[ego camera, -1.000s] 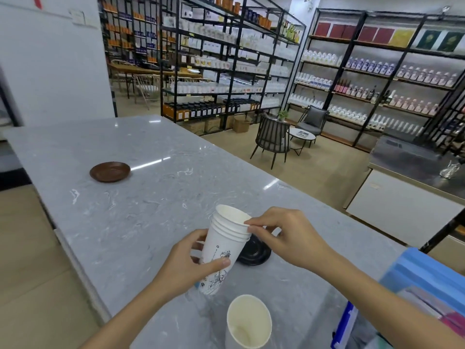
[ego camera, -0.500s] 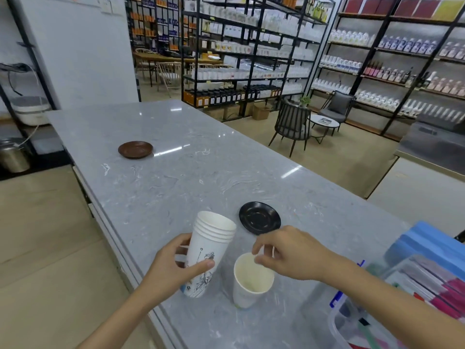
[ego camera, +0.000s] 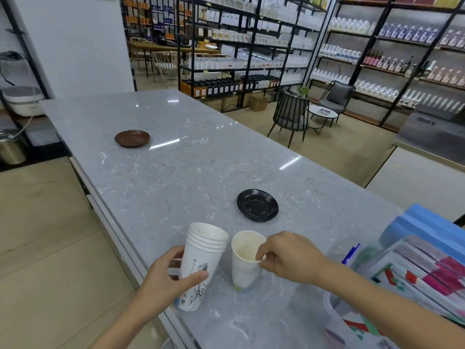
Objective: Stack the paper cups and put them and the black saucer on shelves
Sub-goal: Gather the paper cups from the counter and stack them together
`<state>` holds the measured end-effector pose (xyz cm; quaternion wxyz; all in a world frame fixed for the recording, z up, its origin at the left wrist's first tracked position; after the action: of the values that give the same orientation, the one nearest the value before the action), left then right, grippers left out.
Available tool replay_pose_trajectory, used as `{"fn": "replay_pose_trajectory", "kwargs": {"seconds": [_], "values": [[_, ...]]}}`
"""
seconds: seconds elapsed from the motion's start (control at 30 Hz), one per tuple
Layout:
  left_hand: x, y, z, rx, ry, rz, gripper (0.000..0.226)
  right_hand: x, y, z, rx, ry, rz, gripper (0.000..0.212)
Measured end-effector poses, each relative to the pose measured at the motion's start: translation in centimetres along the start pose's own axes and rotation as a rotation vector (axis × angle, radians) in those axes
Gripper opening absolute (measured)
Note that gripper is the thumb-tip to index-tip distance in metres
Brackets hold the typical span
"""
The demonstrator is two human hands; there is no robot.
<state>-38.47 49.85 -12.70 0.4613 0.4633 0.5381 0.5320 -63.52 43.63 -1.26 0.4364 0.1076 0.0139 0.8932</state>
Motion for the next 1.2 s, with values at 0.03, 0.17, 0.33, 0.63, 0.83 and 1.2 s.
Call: {"fn": "replay_pose_trajectory", "kwargs": {"seconds": [0.03, 0.17, 0.33, 0.63, 0.83, 1.2], "values": [[0.1, -0.1, 0.1, 0.000, 0.004, 0.005, 0.072, -0.2, 0.3, 0.4, -0.007, 0.020, -0.020, 0.024], [0.5, 0.0, 1.0, 0.009, 0.023, 0.020, 0.074, -1.0, 1.3, 3.2, -0.051, 0.100, -0.069, 0.023], [0.8, 0.2, 2.4, -0.003, 0.045, 0.046, 0.075, -1.6, 2.2, 8.3, -0.126, 0.211, -0.067, 0.018], [-0.8, 0.9, 3.2, 0.005, 0.037, 0.046, 0.082, -3.6, 2.0, 17.4, -0.228, 0.509, 0.003, 0.017], [-2.7, 3.0, 3.3, -0.011, 0.040, -0.026, 0.080, -5.6, 0.6, 19.4, -0.334, 0.640, 0.058, 0.015], [-6.7, 6.5, 6.2, 0.045, 0.075, -0.082, 0.077, -11.1, -4.2, 15.3, -0.424, 0.486, 0.217, 0.016]]}}
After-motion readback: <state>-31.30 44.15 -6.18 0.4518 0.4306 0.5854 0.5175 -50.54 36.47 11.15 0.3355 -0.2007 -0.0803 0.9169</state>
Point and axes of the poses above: each hand's wrist, its own x-axis away from the middle knuckle, its own z-axis out of the back of the hand, y = z × x, the point moved 9 cm from there along -x, towards the middle knuckle, and after that the axes turned 15 degrees about x, right-handed, at the moved point
